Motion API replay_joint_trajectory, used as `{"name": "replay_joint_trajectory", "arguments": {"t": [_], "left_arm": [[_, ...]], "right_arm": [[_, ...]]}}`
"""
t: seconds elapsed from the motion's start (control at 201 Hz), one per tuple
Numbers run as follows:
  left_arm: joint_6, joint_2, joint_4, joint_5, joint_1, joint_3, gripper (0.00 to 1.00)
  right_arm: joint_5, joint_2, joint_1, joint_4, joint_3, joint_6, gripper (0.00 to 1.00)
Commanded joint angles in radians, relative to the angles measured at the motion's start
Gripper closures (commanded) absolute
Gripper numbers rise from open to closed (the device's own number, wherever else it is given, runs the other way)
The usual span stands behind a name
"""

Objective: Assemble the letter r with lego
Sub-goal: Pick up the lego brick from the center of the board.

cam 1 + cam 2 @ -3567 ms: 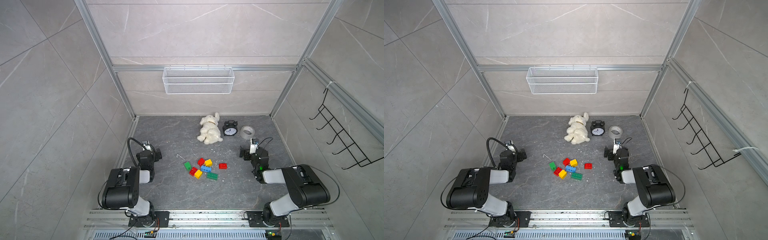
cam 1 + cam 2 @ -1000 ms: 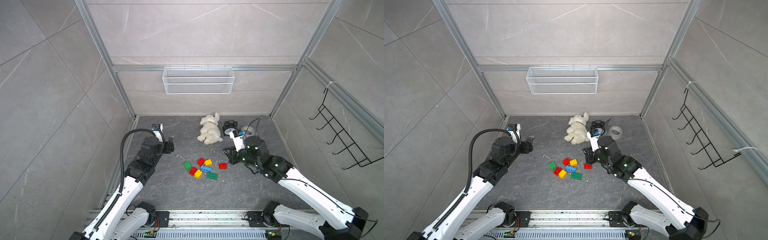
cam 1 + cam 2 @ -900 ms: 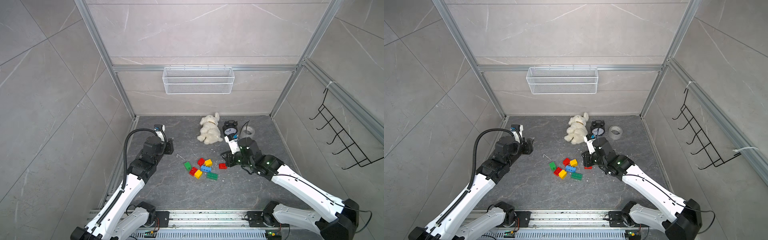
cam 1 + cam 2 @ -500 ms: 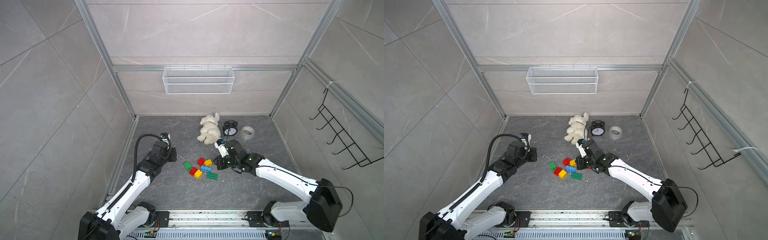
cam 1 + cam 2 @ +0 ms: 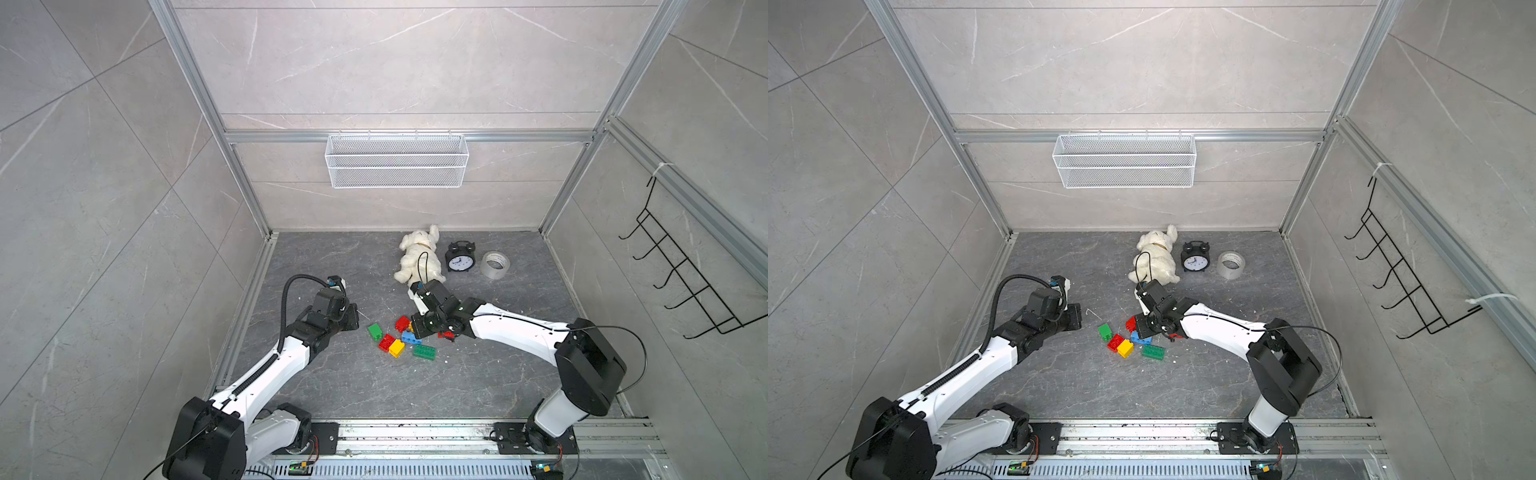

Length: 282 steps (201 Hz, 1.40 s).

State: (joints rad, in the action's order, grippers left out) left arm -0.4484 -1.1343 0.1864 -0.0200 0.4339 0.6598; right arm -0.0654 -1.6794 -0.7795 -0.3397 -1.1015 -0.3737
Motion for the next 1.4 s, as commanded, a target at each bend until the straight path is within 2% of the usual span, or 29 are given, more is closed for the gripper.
{"name": "replay_joint_trajectory", "arguments": {"t": [0.0,0.095,0.204,0.269,0.373,0.557,0.612,0.667,1.12,1.314,1.399], "left_arm": [[-0.034,-0.011,-0.059,0.033,0.008,0.012,0.95],[-0.036,-0.025,-0.069,0.037,0.014,0.016,0.76],[-0.041,-0.032,-0.069,0.028,0.02,0.018,0.57],[-0.05,-0.03,-0.07,0.02,0.024,0.012,0.49],[-0.057,-0.031,-0.079,0.016,0.026,0.002,0.43],[-0.058,-0.052,-0.084,0.017,0.029,0.01,0.4],[-0.058,-0.057,-0.085,0.017,0.03,0.011,0.39],[-0.06,-0.062,-0.087,0.018,0.032,0.014,0.38],[-0.074,-0.064,-0.099,0.015,0.044,0.016,0.35],[-0.031,-0.066,-0.105,0.026,0.057,0.035,0.34],[0.009,-0.053,-0.118,0.02,0.068,0.045,0.35]], "right_arm": [[0.09,-0.063,-0.004,-0.022,-0.066,0.015,1.0],[0.093,-0.119,-0.004,-0.049,-0.118,0.021,0.96],[0.112,-0.134,-0.005,-0.056,-0.122,0.019,0.72],[0.13,-0.125,-0.006,-0.059,-0.111,0.021,0.64],[0.157,-0.114,-0.006,-0.075,-0.097,0.025,0.59],[0.168,-0.123,-0.007,-0.092,-0.084,0.029,0.53],[0.182,-0.128,-0.007,-0.097,-0.084,0.028,0.47],[0.188,-0.134,-0.007,-0.099,-0.084,0.029,0.44],[0.173,-0.208,-0.01,-0.094,-0.103,0.042,0.44],[0.182,-0.177,-0.01,-0.072,-0.078,0.035,0.58],[0.187,-0.136,-0.009,-0.07,-0.067,0.035,0.61]]}}
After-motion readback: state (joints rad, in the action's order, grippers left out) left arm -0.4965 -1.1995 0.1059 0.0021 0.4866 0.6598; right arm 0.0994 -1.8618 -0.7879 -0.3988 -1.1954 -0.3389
